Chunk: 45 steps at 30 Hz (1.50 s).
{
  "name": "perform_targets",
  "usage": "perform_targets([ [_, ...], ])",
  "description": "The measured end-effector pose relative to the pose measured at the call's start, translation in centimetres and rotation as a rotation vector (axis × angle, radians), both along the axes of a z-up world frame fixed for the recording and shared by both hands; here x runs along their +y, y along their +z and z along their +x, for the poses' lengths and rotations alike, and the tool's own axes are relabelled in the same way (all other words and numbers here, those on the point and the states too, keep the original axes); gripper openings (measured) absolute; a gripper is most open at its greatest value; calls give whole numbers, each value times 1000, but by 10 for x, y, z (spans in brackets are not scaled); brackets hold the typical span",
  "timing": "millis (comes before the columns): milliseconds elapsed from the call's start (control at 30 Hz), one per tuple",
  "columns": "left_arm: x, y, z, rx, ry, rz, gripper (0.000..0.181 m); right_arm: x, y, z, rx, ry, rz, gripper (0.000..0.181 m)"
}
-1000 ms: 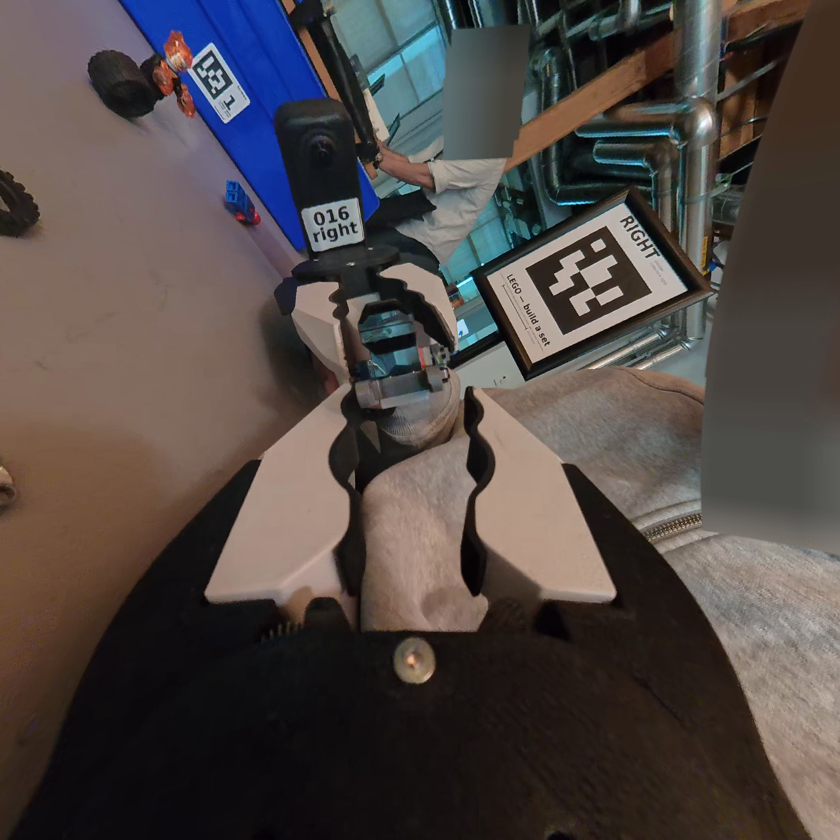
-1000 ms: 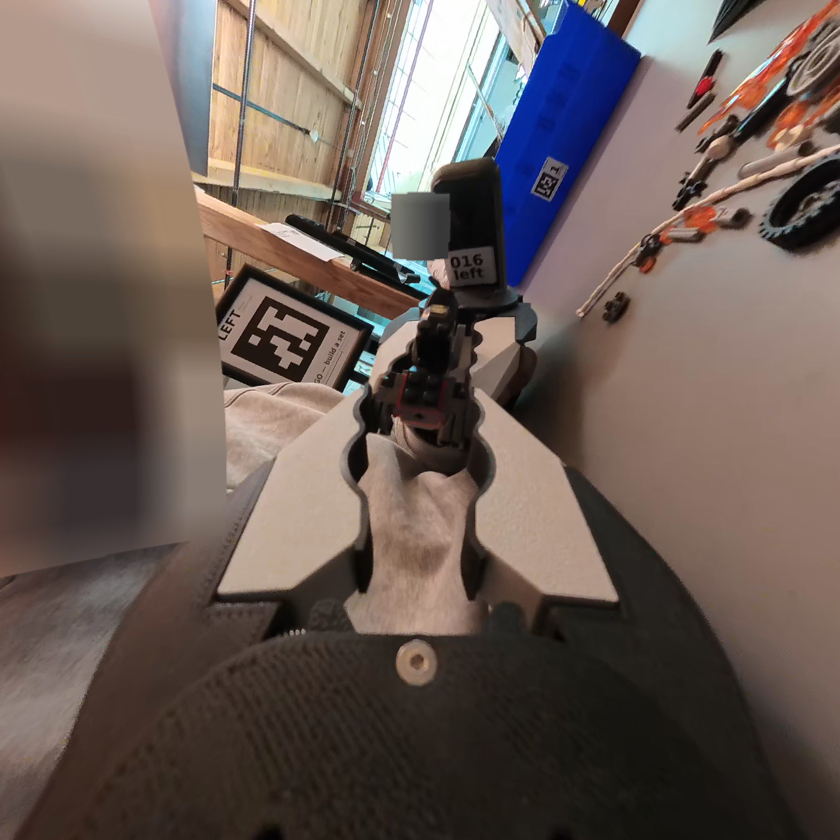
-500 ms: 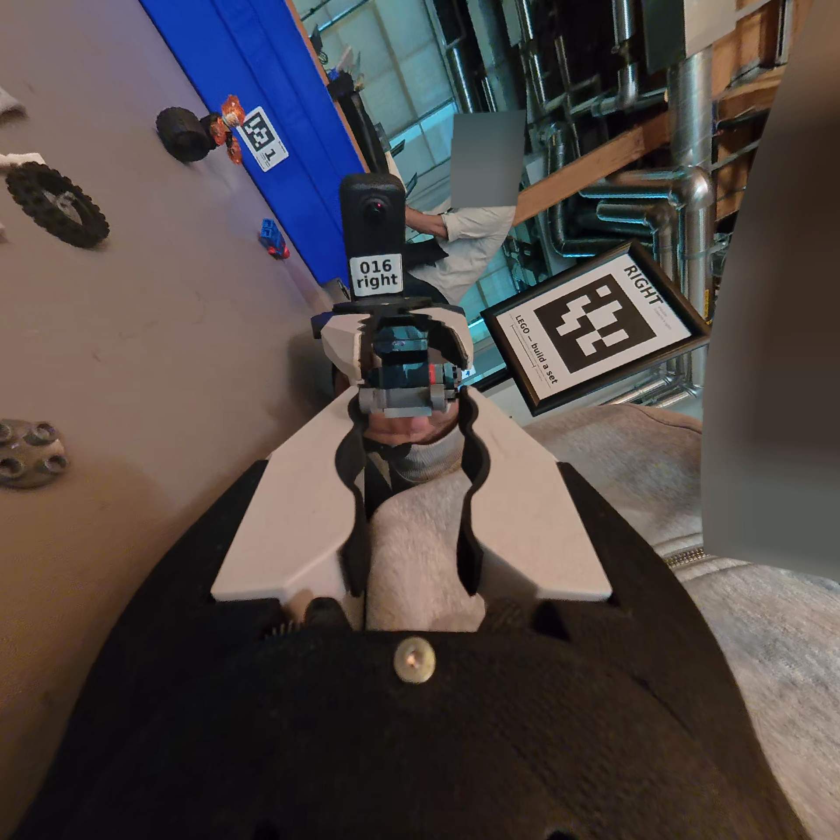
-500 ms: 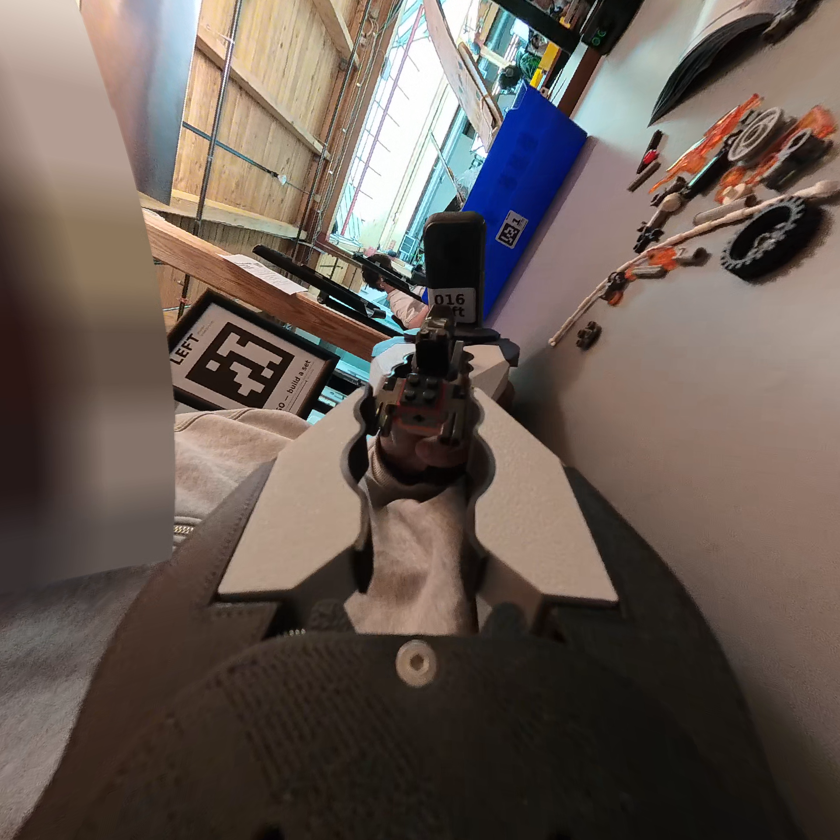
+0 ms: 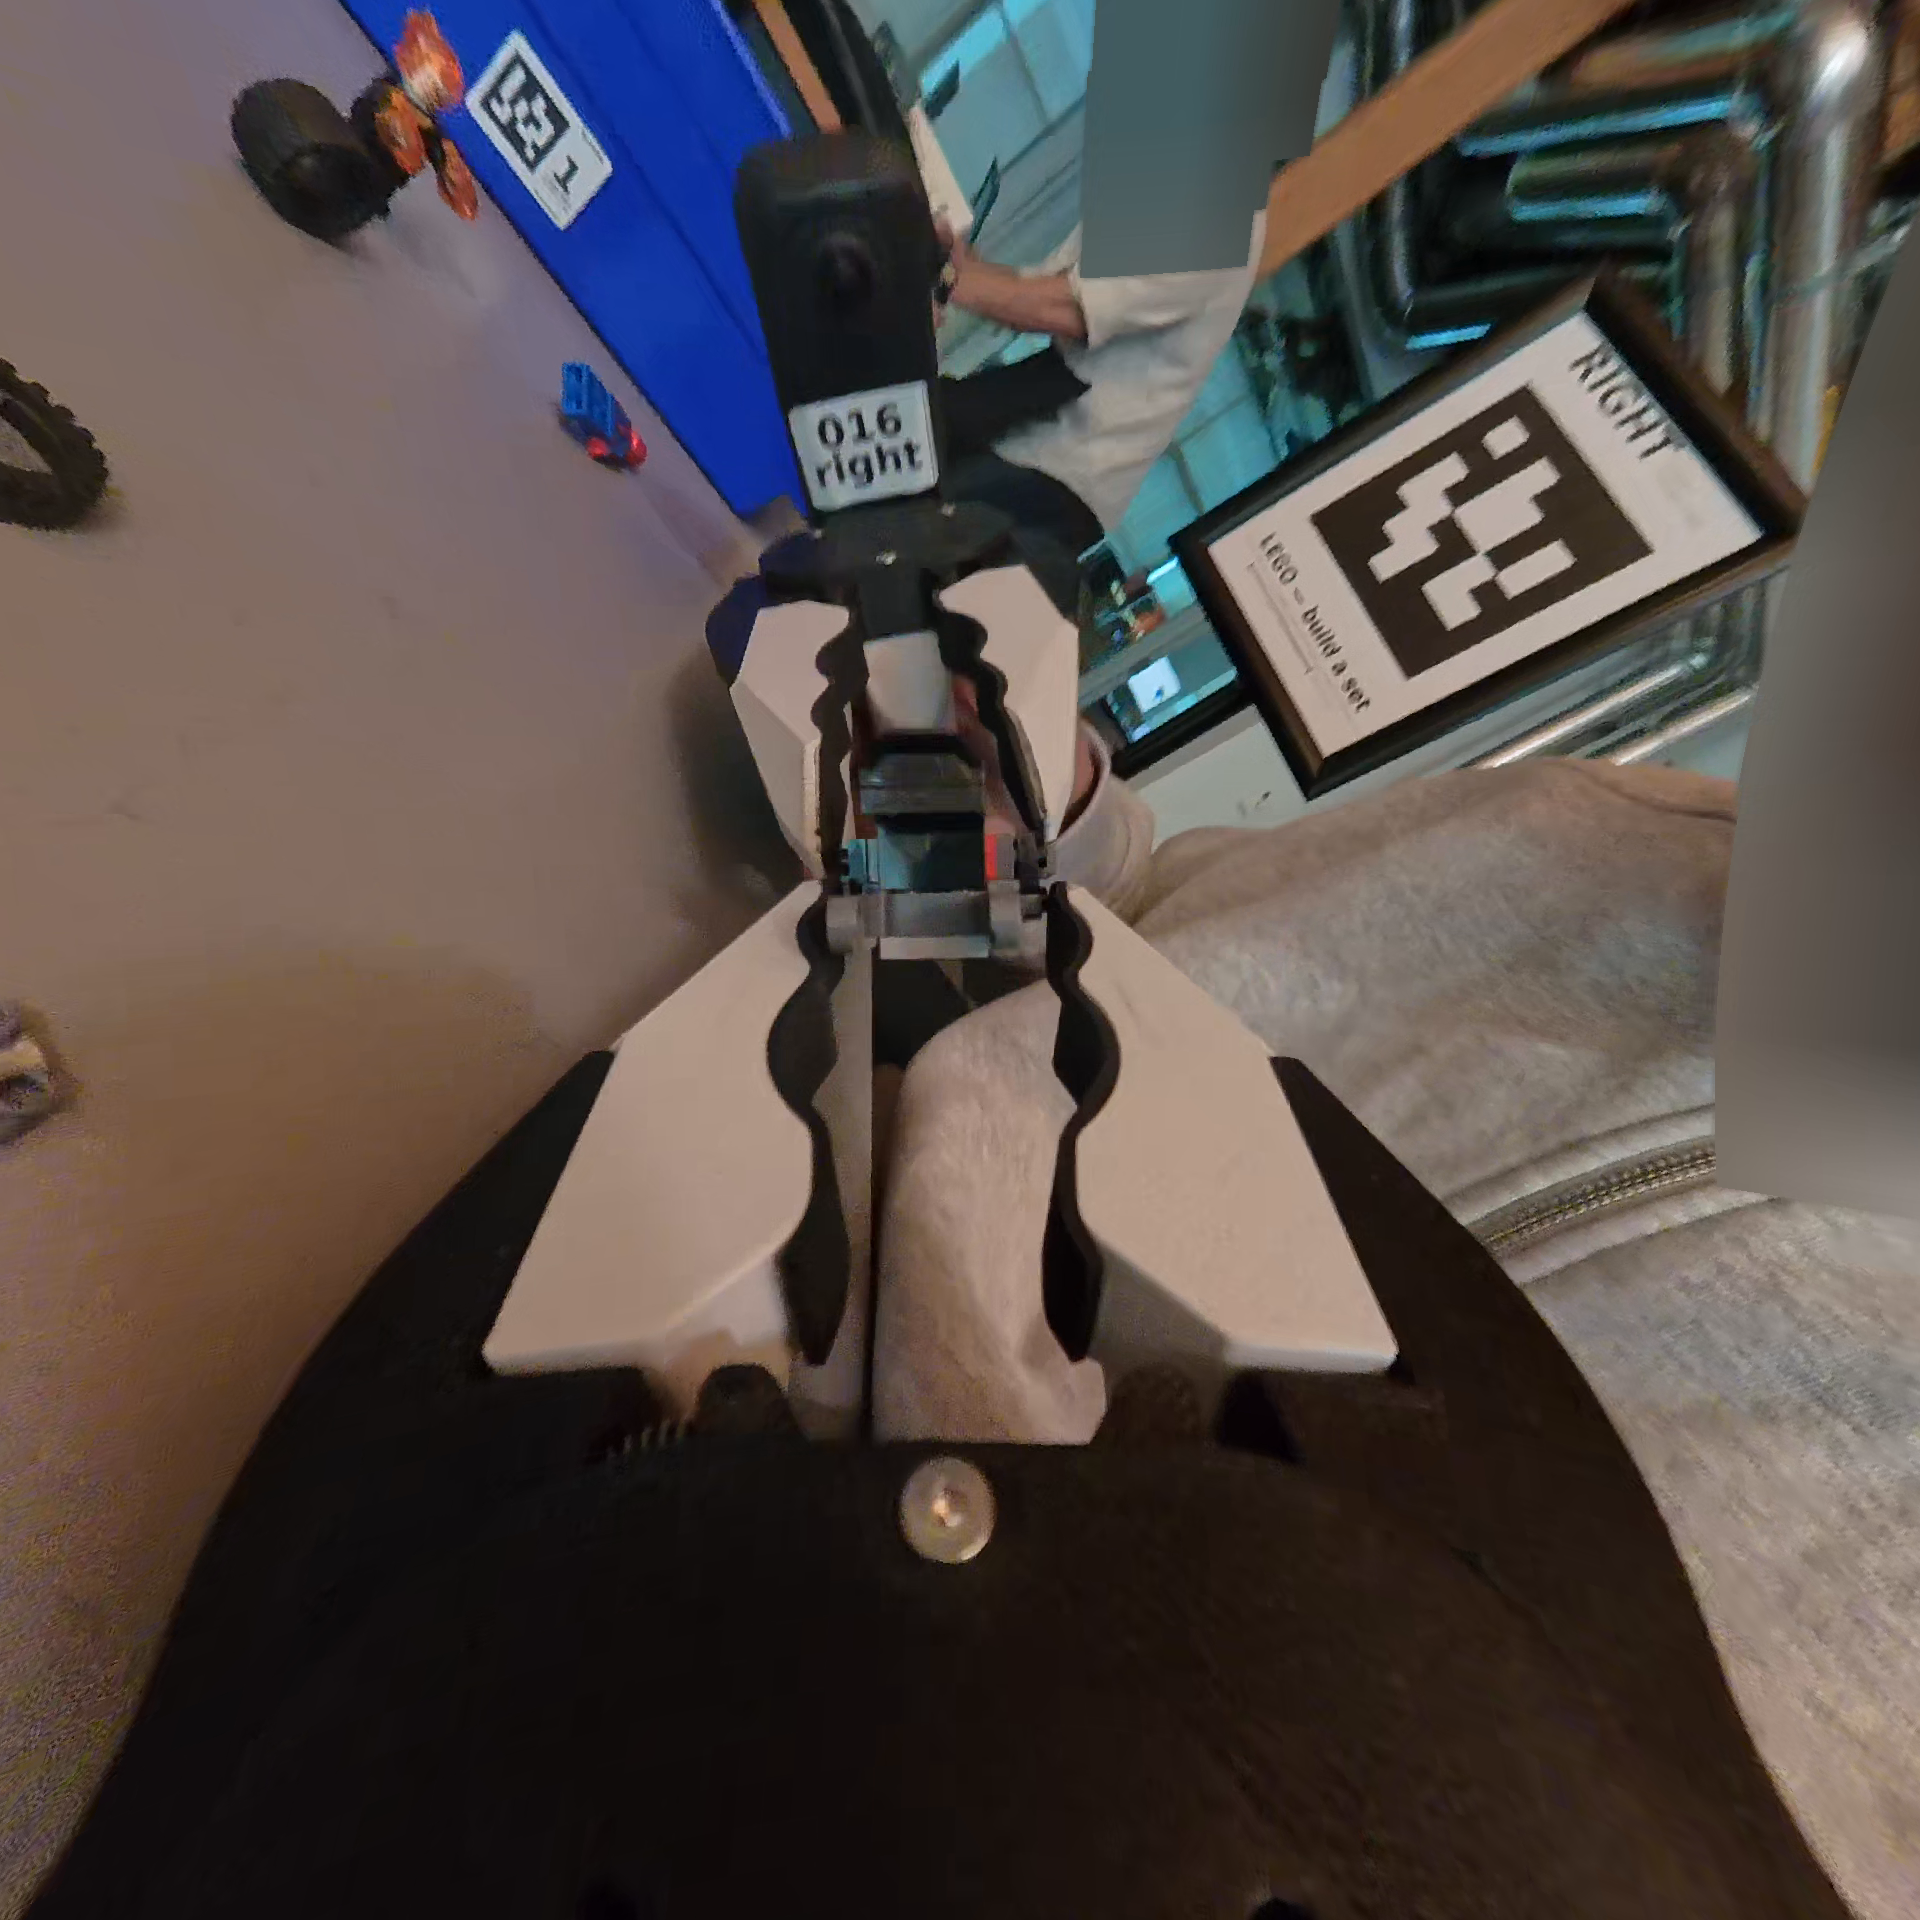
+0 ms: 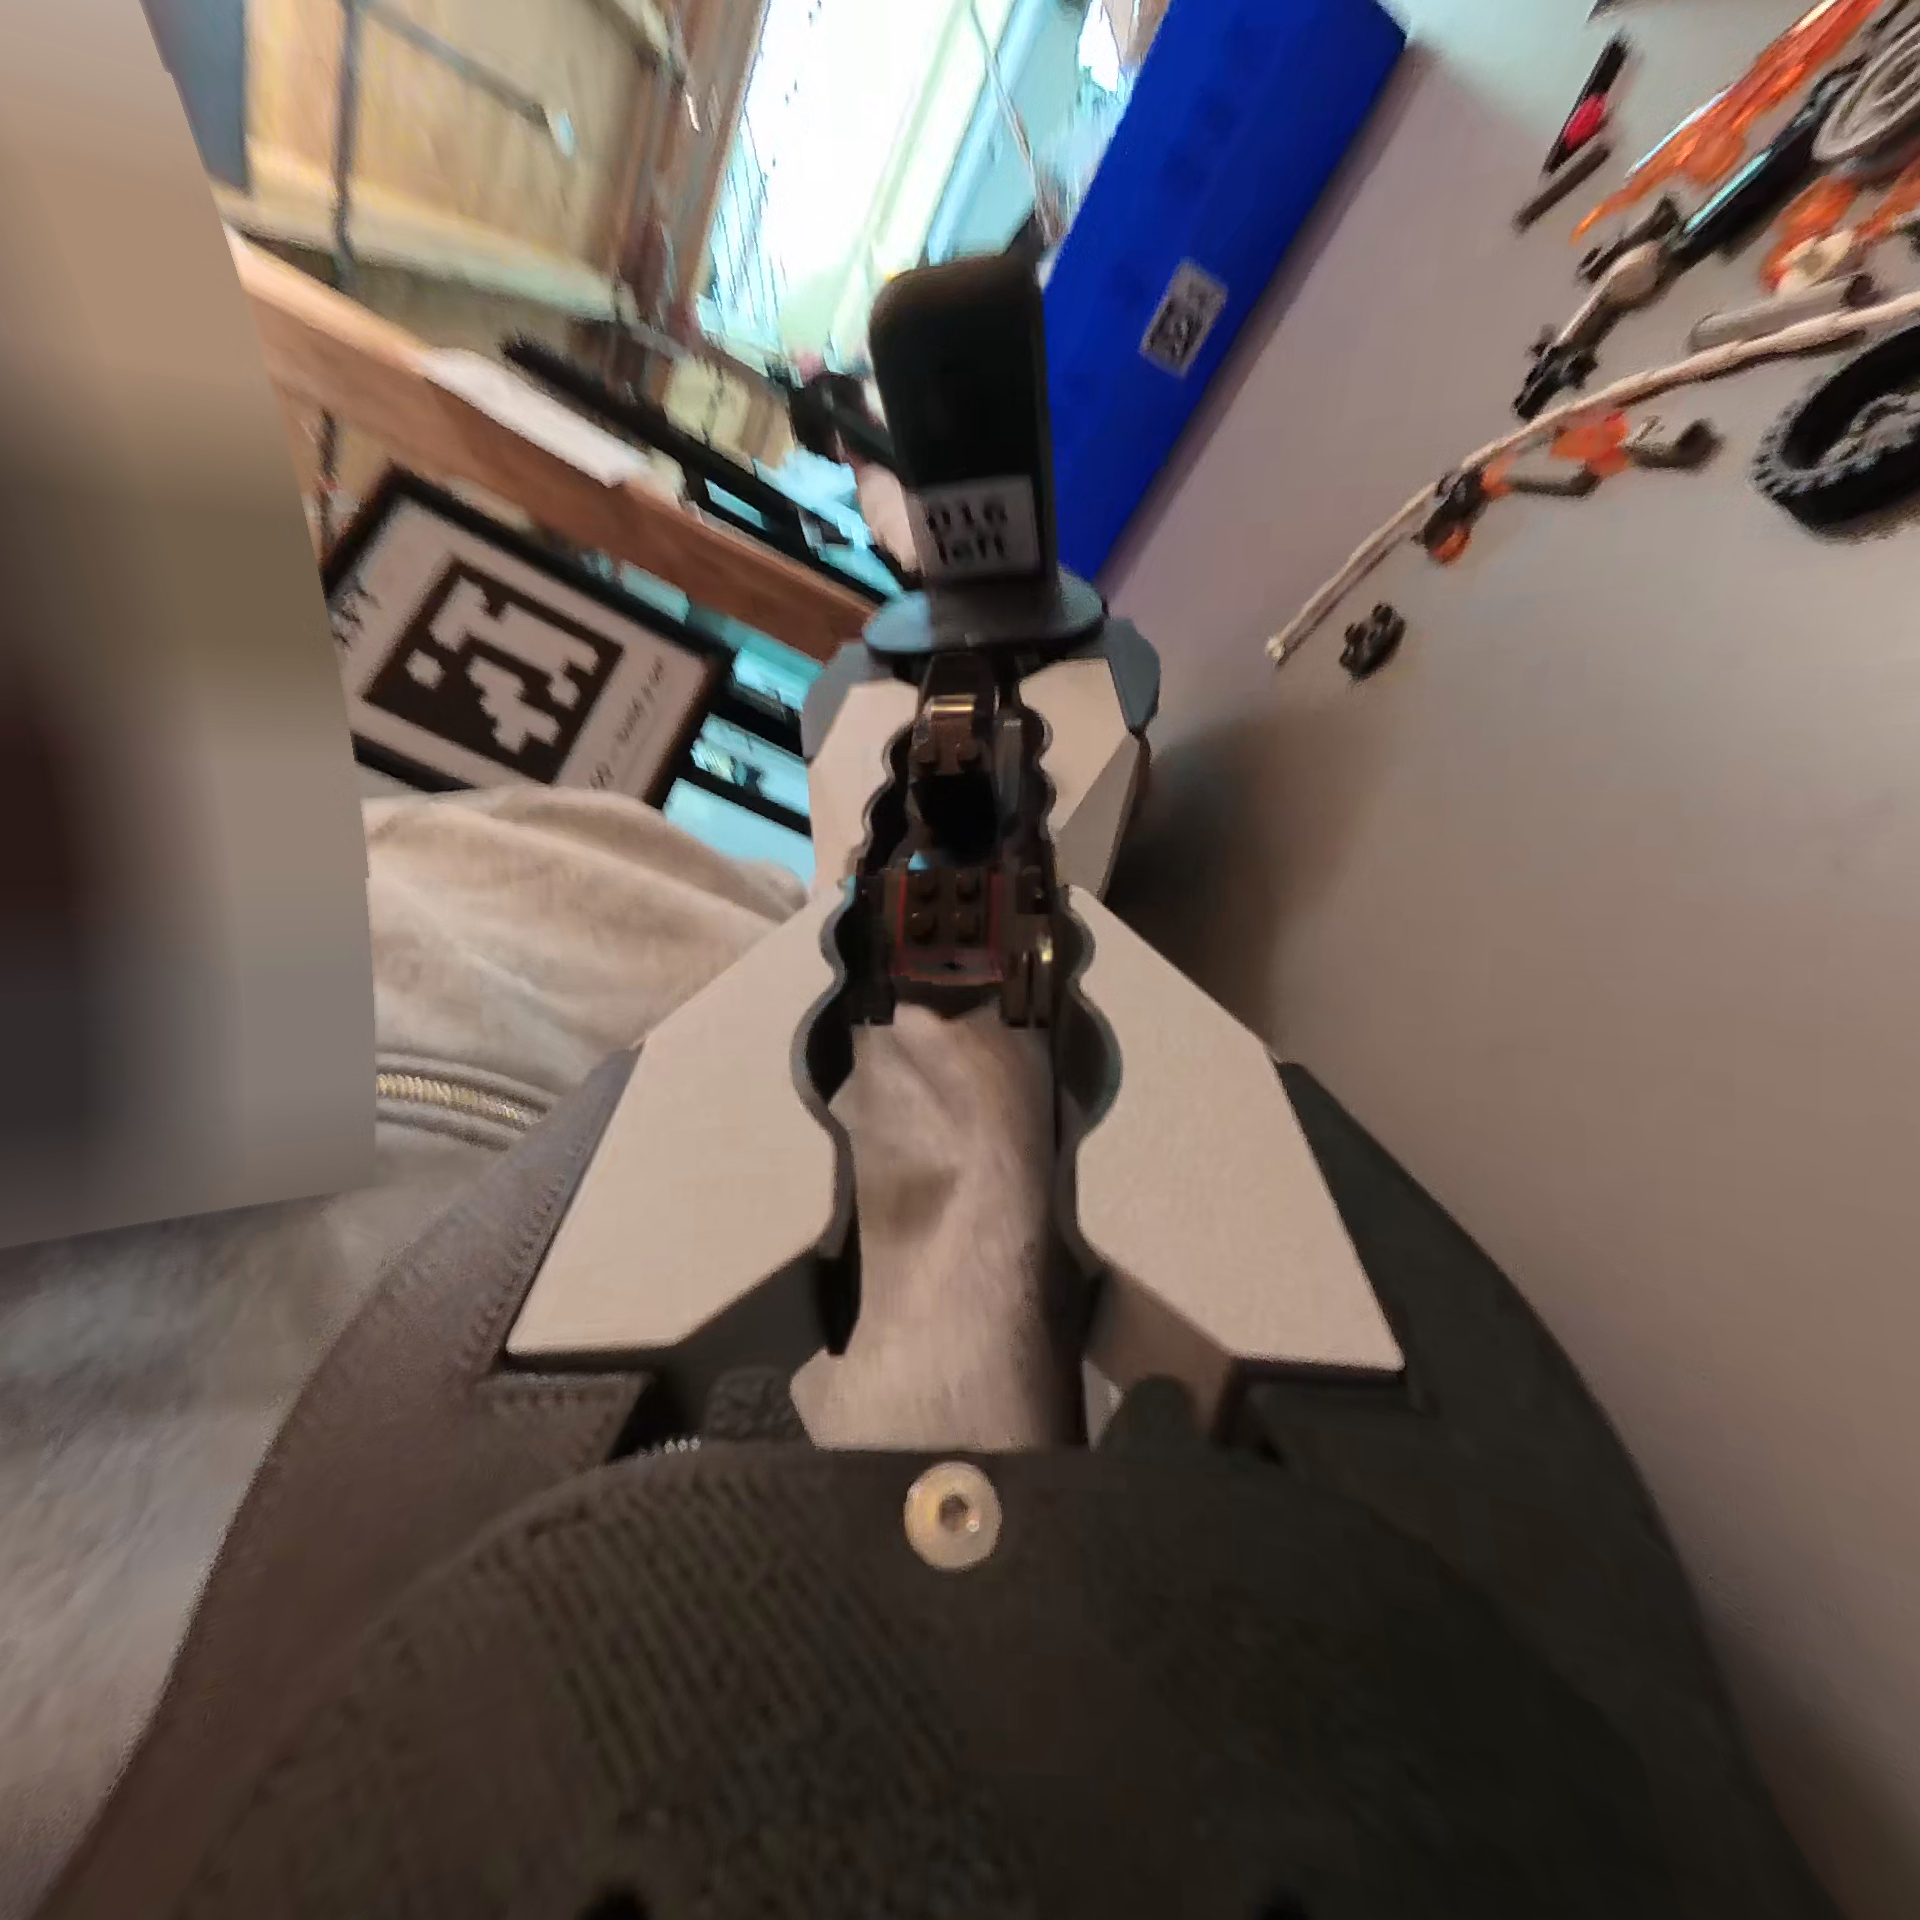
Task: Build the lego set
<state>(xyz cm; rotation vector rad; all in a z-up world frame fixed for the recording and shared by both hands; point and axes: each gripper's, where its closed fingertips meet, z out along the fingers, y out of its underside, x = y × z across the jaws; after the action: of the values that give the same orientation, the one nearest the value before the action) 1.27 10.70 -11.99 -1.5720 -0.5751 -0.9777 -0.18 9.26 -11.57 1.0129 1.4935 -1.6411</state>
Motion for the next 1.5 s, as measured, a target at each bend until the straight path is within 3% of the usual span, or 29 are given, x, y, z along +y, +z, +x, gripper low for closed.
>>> perform_targets([
  [333,3,-14,17,42,-100,-116,36,1,-10,19,37,140,107,43],
  [667,5,-29,27,89,-152,-204,35,0,-29,28,156,196,279,37],
  [867,6,-16,19,133,-103,-139,35,3,-16,20,177,96,190,37],
  [1133,9,10,6,156,10,21,29,13,15,4,77,-51,-93,36],
  [1500,9,20,0,71,73,113,33,15,22,-4,138,-223,-123,36],
])
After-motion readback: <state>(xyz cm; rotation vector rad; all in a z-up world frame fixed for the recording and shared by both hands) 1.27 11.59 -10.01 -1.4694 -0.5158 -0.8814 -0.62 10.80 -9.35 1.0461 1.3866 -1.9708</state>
